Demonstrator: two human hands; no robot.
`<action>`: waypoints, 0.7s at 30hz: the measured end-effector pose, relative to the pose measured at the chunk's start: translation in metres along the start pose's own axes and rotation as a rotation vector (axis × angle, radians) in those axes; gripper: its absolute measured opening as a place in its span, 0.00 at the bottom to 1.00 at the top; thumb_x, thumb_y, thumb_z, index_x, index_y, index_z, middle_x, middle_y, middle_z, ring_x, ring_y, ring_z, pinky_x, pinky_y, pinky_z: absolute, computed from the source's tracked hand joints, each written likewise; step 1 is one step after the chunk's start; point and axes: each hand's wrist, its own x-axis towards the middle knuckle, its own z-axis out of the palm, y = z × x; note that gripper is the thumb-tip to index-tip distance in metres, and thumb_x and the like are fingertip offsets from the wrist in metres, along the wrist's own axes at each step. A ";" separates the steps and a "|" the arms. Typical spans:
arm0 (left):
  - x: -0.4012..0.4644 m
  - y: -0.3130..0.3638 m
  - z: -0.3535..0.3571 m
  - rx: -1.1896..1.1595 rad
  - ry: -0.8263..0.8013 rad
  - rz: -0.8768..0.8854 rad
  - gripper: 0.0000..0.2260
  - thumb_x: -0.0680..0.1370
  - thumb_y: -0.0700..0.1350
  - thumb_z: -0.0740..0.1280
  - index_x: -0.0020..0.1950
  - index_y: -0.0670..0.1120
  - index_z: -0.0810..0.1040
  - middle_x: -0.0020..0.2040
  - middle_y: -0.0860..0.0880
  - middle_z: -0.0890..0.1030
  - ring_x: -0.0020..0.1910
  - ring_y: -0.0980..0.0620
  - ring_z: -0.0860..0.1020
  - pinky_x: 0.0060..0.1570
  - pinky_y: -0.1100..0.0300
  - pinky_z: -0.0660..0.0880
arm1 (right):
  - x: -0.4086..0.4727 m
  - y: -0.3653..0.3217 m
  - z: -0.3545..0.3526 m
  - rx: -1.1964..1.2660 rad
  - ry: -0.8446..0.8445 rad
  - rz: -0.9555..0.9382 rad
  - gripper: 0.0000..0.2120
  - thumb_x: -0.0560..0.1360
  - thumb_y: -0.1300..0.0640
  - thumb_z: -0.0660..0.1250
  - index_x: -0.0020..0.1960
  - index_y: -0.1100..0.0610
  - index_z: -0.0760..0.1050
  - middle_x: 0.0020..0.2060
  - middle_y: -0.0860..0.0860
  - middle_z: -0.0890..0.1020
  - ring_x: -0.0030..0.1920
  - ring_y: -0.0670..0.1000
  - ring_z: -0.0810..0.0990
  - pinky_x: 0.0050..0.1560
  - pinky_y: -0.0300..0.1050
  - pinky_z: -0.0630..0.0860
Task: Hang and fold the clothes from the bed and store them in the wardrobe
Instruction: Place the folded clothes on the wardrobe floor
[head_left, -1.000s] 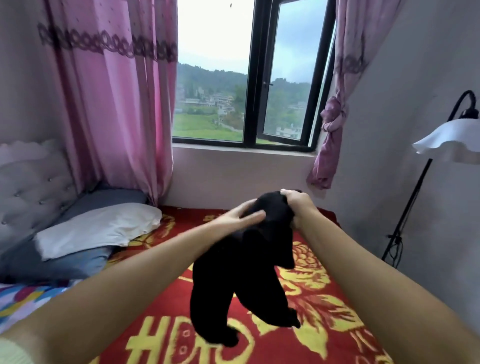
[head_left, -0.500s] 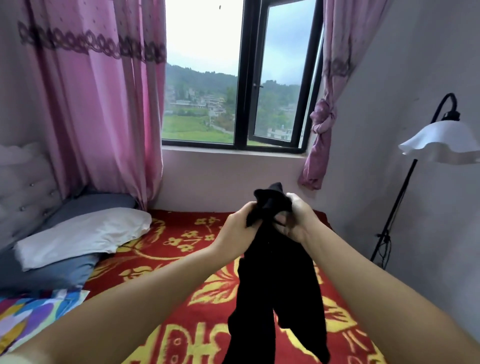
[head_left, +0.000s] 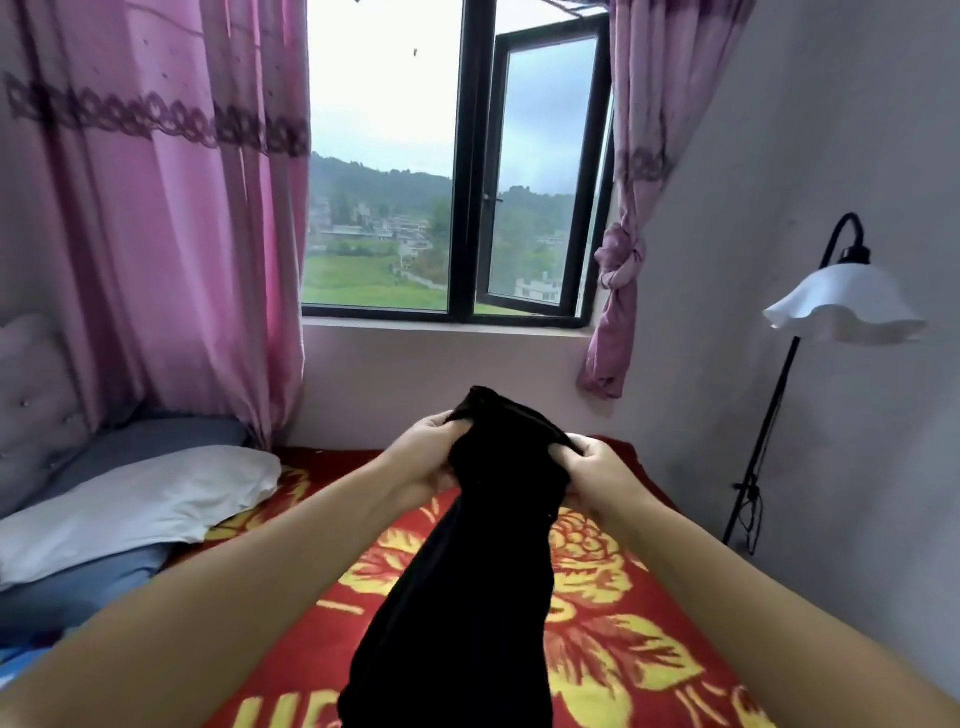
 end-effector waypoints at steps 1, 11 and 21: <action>-0.001 0.006 -0.008 0.036 0.017 0.010 0.09 0.81 0.40 0.61 0.47 0.46 0.81 0.33 0.51 0.81 0.28 0.56 0.78 0.27 0.64 0.75 | 0.000 0.000 -0.003 -0.004 0.021 -0.001 0.09 0.82 0.62 0.58 0.52 0.58 0.77 0.30 0.46 0.77 0.28 0.43 0.75 0.30 0.37 0.73; -0.031 0.081 -0.066 0.901 -0.278 -0.054 0.18 0.69 0.55 0.75 0.56 0.50 0.81 0.48 0.48 0.85 0.44 0.49 0.84 0.44 0.57 0.80 | 0.004 -0.052 -0.048 -0.570 -0.218 -0.338 0.10 0.71 0.44 0.72 0.40 0.50 0.81 0.33 0.46 0.82 0.33 0.43 0.80 0.35 0.33 0.74; -0.038 0.069 -0.086 0.925 -0.271 0.105 0.10 0.75 0.41 0.60 0.40 0.50 0.81 0.29 0.56 0.68 0.26 0.58 0.65 0.27 0.67 0.63 | 0.001 -0.019 -0.064 -0.730 -0.378 -0.182 0.10 0.77 0.65 0.61 0.40 0.55 0.77 0.32 0.45 0.76 0.33 0.44 0.72 0.38 0.41 0.68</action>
